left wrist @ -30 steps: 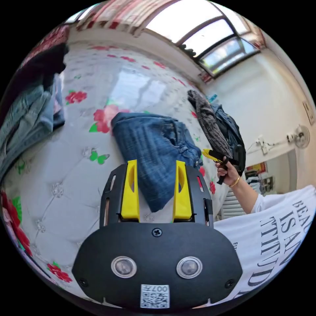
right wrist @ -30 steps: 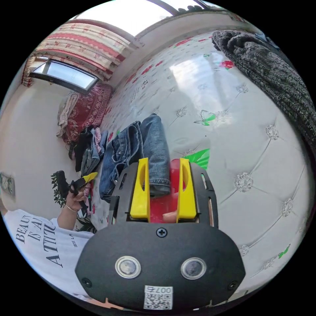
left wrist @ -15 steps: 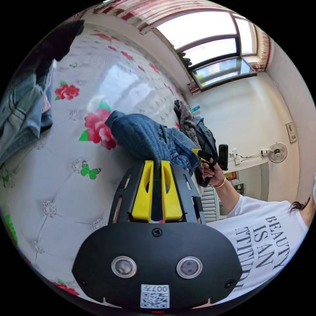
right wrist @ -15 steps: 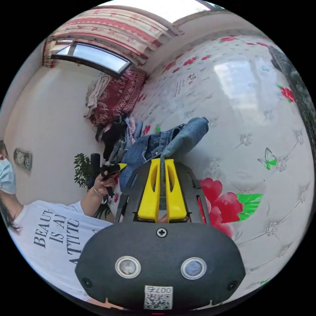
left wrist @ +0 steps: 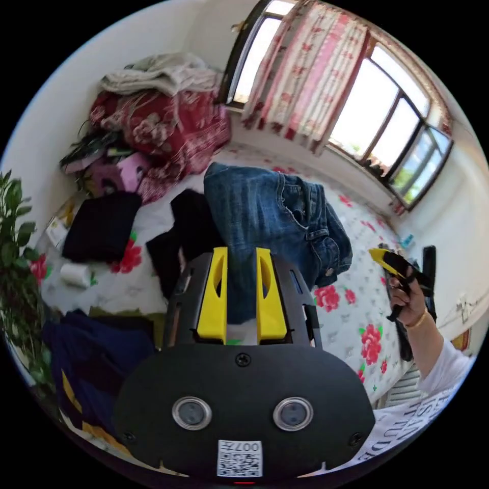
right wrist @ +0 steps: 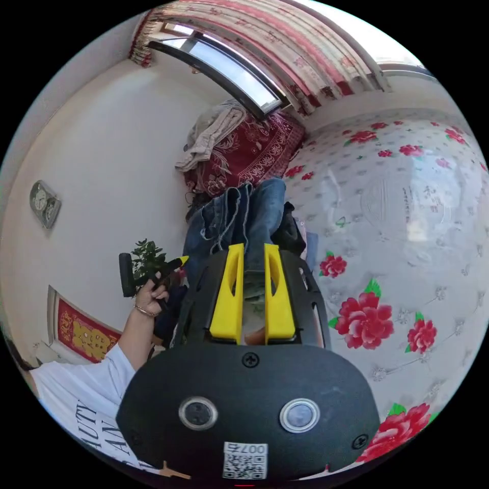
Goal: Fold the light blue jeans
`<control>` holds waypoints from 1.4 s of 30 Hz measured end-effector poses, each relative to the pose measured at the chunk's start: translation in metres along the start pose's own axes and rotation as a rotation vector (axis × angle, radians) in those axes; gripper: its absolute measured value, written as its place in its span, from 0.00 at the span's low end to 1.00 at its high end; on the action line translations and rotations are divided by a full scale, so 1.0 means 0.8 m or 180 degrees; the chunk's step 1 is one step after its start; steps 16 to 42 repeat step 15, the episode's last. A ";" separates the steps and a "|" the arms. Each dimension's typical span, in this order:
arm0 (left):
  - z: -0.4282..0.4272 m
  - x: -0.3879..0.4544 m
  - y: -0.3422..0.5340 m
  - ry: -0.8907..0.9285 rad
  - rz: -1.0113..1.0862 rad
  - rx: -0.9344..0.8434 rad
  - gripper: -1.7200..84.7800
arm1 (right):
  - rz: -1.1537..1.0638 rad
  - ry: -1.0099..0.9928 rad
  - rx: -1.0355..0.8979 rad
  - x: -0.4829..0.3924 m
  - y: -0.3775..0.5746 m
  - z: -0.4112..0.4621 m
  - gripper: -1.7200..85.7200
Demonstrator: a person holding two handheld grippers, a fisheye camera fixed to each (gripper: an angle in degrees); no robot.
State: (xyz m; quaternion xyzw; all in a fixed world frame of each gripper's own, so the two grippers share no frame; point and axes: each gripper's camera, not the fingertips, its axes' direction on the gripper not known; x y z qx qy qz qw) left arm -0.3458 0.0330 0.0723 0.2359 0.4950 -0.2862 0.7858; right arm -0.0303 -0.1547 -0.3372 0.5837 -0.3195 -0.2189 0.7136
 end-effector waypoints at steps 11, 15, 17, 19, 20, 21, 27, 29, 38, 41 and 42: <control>0.041 0.122 0.226 0.0402 0.0206 -0.0284 0.10 | 0.0936 0.2470 -0.0493 0.182 0.325 -0.206 0.11; 0.091 0.195 0.277 0.0545 0.0486 -0.1027 0.10 | 0.1698 0.3511 -0.0137 0.233 0.409 -0.374 0.13; 0.091 0.195 0.277 0.0545 0.0486 -0.1027 0.10 | 0.1698 0.3511 -0.0137 0.233 0.409 -0.374 0.13; 0.091 0.195 0.277 0.0545 0.0486 -0.1027 0.10 | 0.1698 0.3511 -0.0137 0.233 0.409 -0.374 0.13; 0.091 0.195 0.277 0.0545 0.0486 -0.1027 0.10 | 0.1698 0.3511 -0.0137 0.233 0.409 -0.374 0.13; 0.091 0.195 0.277 0.0545 0.0486 -0.1027 0.10 | 0.1698 0.3511 -0.0137 0.233 0.409 -0.374 0.13; 0.091 0.195 0.277 0.0545 0.0486 -0.1027 0.10 | 0.1698 0.3511 -0.0137 0.233 0.409 -0.374 0.13; 0.091 0.195 0.277 0.0545 0.0486 -0.1027 0.10 | 0.1698 0.3511 -0.0137 0.233 0.409 -0.374 0.13; 0.091 0.195 0.277 0.0545 0.0486 -0.1027 0.10 | 0.1698 0.3511 -0.0137 0.233 0.409 -0.374 0.13; 0.091 0.195 0.277 0.0545 0.0486 -0.1027 0.10 | 0.1698 0.3511 -0.0137 0.233 0.409 -0.374 0.13; 0.091 0.195 0.277 0.0545 0.0486 -0.1027 0.10 | 0.1698 0.3511 -0.0137 0.233 0.409 -0.374 0.13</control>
